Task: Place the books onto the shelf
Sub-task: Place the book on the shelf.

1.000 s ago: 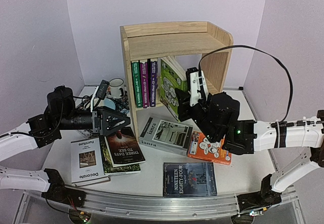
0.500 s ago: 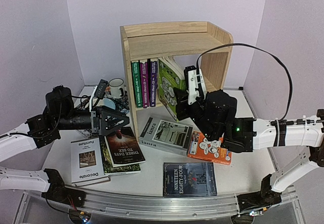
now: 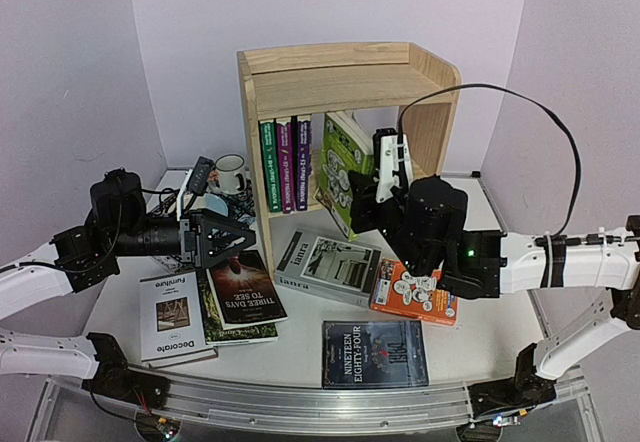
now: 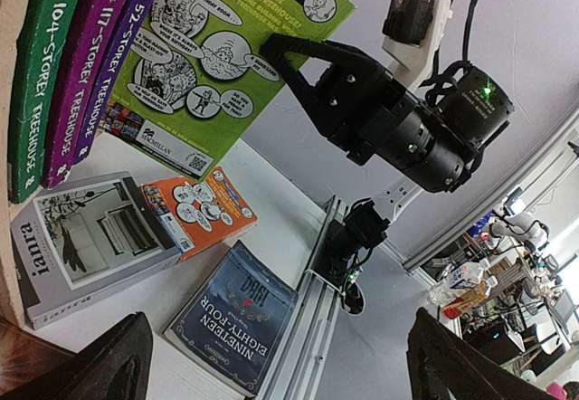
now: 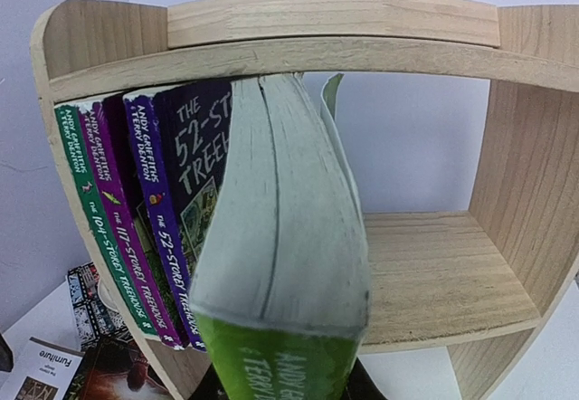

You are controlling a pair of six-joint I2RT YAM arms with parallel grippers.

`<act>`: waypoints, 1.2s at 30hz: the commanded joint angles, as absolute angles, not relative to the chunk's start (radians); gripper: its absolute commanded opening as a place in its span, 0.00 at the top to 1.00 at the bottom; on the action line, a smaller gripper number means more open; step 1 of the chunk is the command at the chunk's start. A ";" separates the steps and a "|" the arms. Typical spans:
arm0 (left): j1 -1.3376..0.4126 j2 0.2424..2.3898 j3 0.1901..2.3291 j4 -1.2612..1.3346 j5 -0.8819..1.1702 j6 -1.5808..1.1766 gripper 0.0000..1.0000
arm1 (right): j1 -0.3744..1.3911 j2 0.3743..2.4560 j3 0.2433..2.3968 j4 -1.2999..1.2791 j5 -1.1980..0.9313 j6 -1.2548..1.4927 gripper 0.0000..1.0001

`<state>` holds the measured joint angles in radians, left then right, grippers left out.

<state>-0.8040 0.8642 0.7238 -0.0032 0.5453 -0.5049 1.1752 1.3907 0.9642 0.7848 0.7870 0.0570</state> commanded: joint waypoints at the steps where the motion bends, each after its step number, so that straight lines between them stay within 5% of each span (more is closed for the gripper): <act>1: -0.801 0.861 0.734 0.006 0.541 -0.499 0.01 | 1.155 1.376 1.019 0.748 0.828 0.099 1.00; 36: -0.799 0.858 0.730 0.006 0.532 -0.500 0.01 | 1.096 1.581 1.291 0.669 0.700 0.093 1.00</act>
<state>-0.8040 0.8646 0.7238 -0.0032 0.5449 -0.5053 1.1053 1.5485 1.2145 0.6171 0.7175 0.1186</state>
